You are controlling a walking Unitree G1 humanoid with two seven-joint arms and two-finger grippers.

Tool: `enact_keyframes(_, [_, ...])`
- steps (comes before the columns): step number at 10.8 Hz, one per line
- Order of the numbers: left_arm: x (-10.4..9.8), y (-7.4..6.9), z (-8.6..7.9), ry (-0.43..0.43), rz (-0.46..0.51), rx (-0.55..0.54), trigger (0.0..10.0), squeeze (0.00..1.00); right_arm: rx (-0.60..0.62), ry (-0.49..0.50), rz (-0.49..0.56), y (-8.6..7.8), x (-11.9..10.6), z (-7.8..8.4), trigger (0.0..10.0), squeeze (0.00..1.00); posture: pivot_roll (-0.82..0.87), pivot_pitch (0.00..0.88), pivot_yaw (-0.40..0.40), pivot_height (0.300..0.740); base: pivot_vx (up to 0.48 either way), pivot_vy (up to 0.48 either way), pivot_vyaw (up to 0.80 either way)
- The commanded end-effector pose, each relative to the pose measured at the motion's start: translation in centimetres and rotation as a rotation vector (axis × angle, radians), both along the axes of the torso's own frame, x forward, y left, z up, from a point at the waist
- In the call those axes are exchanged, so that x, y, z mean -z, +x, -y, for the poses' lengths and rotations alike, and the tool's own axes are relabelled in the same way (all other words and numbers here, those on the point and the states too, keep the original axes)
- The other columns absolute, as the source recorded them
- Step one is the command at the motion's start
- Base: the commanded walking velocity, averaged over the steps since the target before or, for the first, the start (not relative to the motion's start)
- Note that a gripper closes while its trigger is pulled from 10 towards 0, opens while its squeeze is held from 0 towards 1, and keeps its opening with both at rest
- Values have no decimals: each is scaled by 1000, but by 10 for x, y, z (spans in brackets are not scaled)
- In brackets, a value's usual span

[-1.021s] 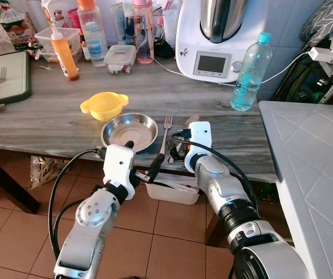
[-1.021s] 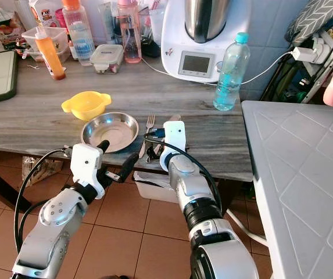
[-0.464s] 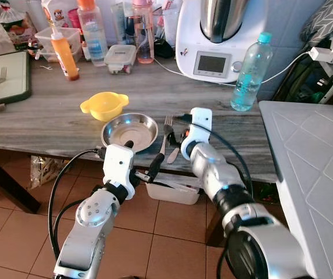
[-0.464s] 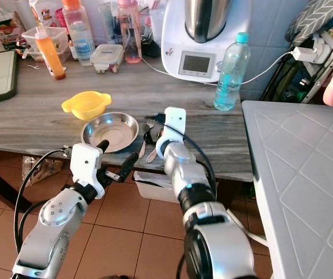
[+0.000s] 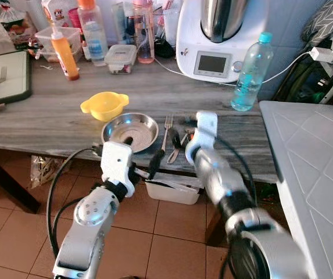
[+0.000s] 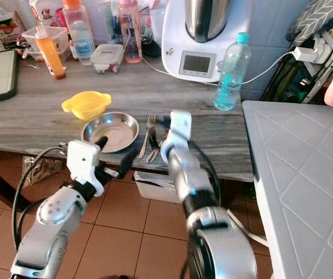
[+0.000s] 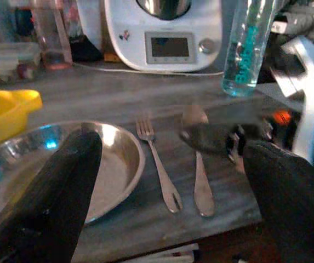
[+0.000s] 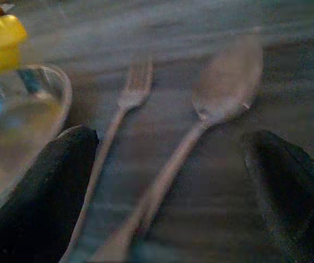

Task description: Setting the table

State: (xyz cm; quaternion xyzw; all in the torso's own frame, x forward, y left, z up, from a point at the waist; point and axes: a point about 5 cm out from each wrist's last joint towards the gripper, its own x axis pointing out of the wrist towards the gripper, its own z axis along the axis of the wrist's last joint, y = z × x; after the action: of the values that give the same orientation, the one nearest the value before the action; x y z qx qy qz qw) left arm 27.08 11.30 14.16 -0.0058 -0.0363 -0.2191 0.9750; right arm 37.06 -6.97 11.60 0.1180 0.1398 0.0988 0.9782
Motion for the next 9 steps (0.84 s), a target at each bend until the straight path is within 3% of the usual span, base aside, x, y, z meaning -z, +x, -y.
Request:
enact_keyframes(1, [-4,-2,-4,5,20,-10,10000,0,4,-11,49,2,-8,4,10000,0,146,54,-2,740,0,0,0])
enact_keyframes(4, [-16,-22,-25,-8,49,-67,10000,0,15,-83,256,-21,-22,34,10000,0,138,40,-11,740,0,0,0])
enact_keyframes(5, [-14,-25,-27,-7,39,-71,10000,0,13,-88,278,-25,-24,37,10000,0,137,38,-11,740,0,0,0])
enact_keyframes(6, [-9,-33,-35,19,21,-91,10000,0,-10,-127,352,-41,-31,44,10000,0,132,33,-12,740,0,0,0])
enact_keyframes(9, [-6,-40,-41,28,12,-80,10000,0,-12,-184,345,-70,-27,67,10000,0,114,23,-9,740,0,0,0])
